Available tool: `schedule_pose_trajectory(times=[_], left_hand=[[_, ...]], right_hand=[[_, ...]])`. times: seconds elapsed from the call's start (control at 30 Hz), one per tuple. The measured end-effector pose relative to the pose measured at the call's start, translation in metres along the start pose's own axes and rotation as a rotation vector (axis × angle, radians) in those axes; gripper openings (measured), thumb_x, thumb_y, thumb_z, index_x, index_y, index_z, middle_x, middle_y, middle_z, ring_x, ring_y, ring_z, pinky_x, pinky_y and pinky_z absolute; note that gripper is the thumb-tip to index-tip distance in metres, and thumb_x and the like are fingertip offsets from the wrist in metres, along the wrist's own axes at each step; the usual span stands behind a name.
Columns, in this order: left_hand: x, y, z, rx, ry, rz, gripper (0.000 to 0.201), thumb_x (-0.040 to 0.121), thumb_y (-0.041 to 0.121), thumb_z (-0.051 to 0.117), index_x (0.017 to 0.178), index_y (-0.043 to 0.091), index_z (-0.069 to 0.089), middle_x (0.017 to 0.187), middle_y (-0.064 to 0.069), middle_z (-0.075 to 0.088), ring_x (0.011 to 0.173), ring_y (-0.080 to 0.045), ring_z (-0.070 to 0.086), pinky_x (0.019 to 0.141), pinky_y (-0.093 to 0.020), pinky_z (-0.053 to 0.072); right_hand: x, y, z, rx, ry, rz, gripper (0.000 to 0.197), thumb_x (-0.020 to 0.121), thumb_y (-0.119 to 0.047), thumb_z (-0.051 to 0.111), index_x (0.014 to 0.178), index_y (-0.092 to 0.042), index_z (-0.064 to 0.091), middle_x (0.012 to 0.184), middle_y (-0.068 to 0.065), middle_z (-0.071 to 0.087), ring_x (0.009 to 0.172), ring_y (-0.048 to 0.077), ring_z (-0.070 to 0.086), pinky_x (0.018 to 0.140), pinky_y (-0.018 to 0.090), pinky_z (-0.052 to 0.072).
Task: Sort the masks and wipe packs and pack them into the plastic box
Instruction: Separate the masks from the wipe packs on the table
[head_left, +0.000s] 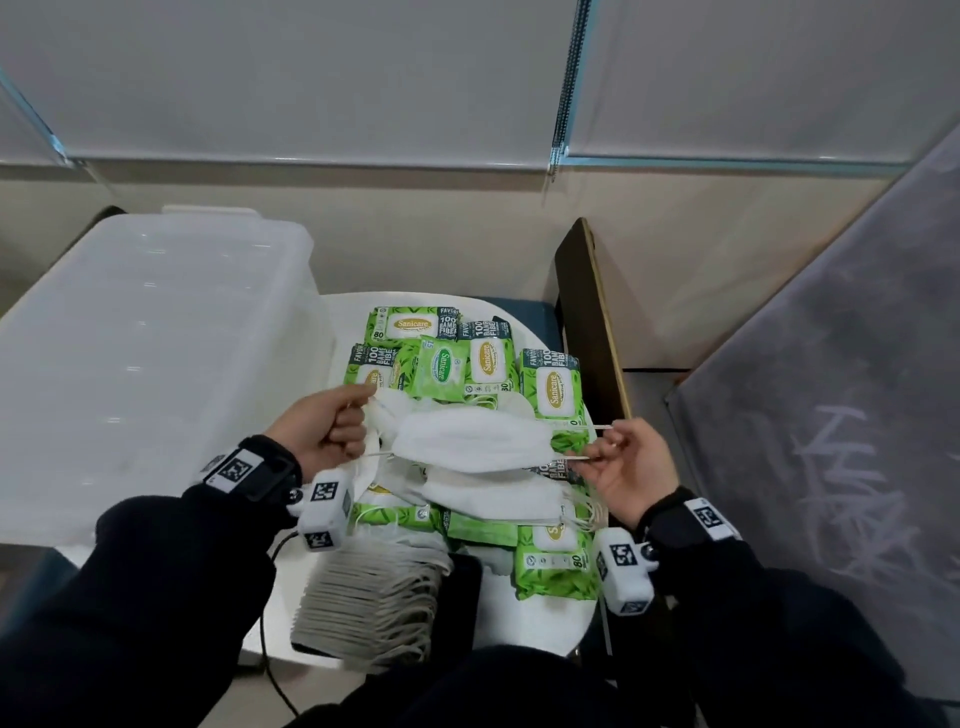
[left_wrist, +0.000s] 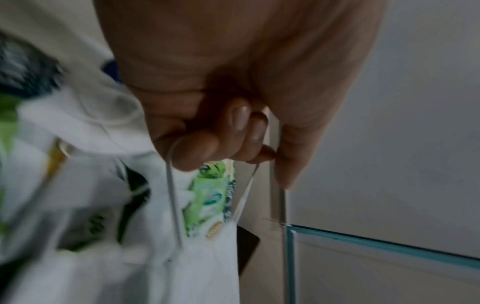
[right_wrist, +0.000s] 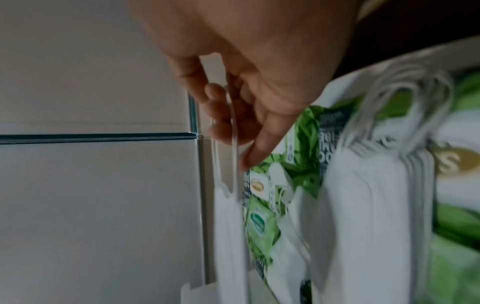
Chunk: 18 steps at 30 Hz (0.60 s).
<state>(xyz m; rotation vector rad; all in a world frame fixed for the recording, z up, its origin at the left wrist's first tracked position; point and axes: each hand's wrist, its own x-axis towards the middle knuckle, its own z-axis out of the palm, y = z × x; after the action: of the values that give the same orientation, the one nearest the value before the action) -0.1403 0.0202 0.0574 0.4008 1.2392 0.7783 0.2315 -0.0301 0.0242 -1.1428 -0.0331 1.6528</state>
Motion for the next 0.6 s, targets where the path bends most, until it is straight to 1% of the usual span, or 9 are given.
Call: schedule_pose_trajectory(times=[0.03,0.1,0.17,0.23,0.27,0.4,0.5,0.53,0.6], left_hand=[[0.002,-0.006,-0.007,0.030,0.040,-0.024,0.026,0.087,0.021,0.073,0.076,0.021,0.049,0.054,0.008,0.024,0.042,-0.008,0.022,0.043,-0.021,0.039],[0.005,-0.014,-0.016,0.068,0.085,-0.062,0.028,0.080,0.016,0.077,0.079,0.019,0.050,0.061,0.006,0.024,0.045,-0.009,0.026,0.050,-0.025,0.052],[0.008,-0.021,-0.019,0.147,0.122,-0.085,0.027,0.084,0.011,0.076,0.080,0.018,0.051,0.062,0.004,0.026,0.047,-0.009,0.029,0.055,-0.026,0.057],[0.012,-0.030,-0.017,0.265,0.150,-0.106,0.024,0.091,0.010,0.073,0.081,0.018,0.053,0.058,0.004,0.030,0.046,-0.010,0.031,0.059,-0.030,0.060],[0.014,-0.034,-0.016,0.312,0.149,-0.122,0.023,0.092,0.012,0.072,0.082,0.018,0.053,0.057,0.004,0.032,0.046,-0.010,0.032,0.063,-0.032,0.062],[0.026,-0.046,-0.010,0.410,0.148,-0.149,0.026,0.094,0.014,0.072,0.079,0.018,0.051,0.055,0.002,0.037,0.048,-0.012,0.037,0.079,-0.044,0.061],[0.035,-0.050,-0.004,0.409,0.148,-0.133,0.021,0.094,0.014,0.071,0.082,0.015,0.054,0.054,0.002,0.040,0.048,-0.013,0.039,0.092,-0.053,0.058],[0.038,-0.051,-0.002,0.415,0.149,-0.127,0.019,0.094,0.014,0.071,0.083,0.014,0.056,0.055,0.001,0.041,0.048,-0.013,0.040,0.094,-0.054,0.057],[0.042,-0.053,0.001,0.440,0.162,-0.111,0.016,0.095,0.015,0.070,0.083,0.014,0.058,0.055,0.001,0.043,0.050,-0.014,0.042,0.090,-0.052,0.058]], right_hand=[[0.000,-0.008,-0.002,-0.051,-0.007,0.006,0.031,0.092,-0.019,0.055,0.065,-0.021,0.039,0.051,-0.003,0.030,0.046,0.014,0.038,0.053,0.029,0.051],[0.002,-0.020,-0.009,-0.277,-0.029,0.017,0.029,0.085,-0.018,0.066,0.070,-0.023,0.042,0.049,-0.008,0.026,0.041,0.010,0.028,0.046,0.024,0.038],[0.004,-0.023,-0.017,-0.623,-0.002,-0.001,0.013,0.086,-0.006,0.071,0.084,-0.015,0.061,0.051,-0.006,0.039,0.043,0.010,0.034,0.049,0.026,0.040],[0.006,-0.019,-0.027,-0.824,0.036,0.026,0.021,0.089,0.003,0.069,0.108,-0.006,0.069,0.059,0.000,0.051,0.047,0.013,0.041,0.051,0.027,0.043],[0.008,-0.016,-0.031,-0.857,0.051,0.049,0.024,0.090,0.004,0.069,0.112,-0.005,0.069,0.061,0.003,0.051,0.048,0.014,0.042,0.052,0.028,0.043],[0.009,-0.005,-0.038,-0.890,0.101,0.077,0.017,0.092,0.001,0.068,0.108,-0.005,0.071,0.054,0.000,0.046,0.048,0.015,0.045,0.055,0.029,0.045],[0.011,0.004,-0.041,-0.909,0.173,0.012,0.010,0.095,-0.002,0.065,0.102,-0.005,0.070,0.049,-0.003,0.047,0.046,0.015,0.044,0.052,0.027,0.046],[0.012,0.005,-0.042,-0.912,0.202,-0.023,0.008,0.095,-0.003,0.064,0.101,-0.005,0.070,0.048,-0.003,0.048,0.045,0.015,0.044,0.051,0.026,0.046],[0.014,0.008,-0.043,-0.918,0.234,-0.055,0.006,0.096,-0.004,0.063,0.099,-0.005,0.068,0.048,-0.003,0.047,0.044,0.015,0.043,0.049,0.026,0.046]])
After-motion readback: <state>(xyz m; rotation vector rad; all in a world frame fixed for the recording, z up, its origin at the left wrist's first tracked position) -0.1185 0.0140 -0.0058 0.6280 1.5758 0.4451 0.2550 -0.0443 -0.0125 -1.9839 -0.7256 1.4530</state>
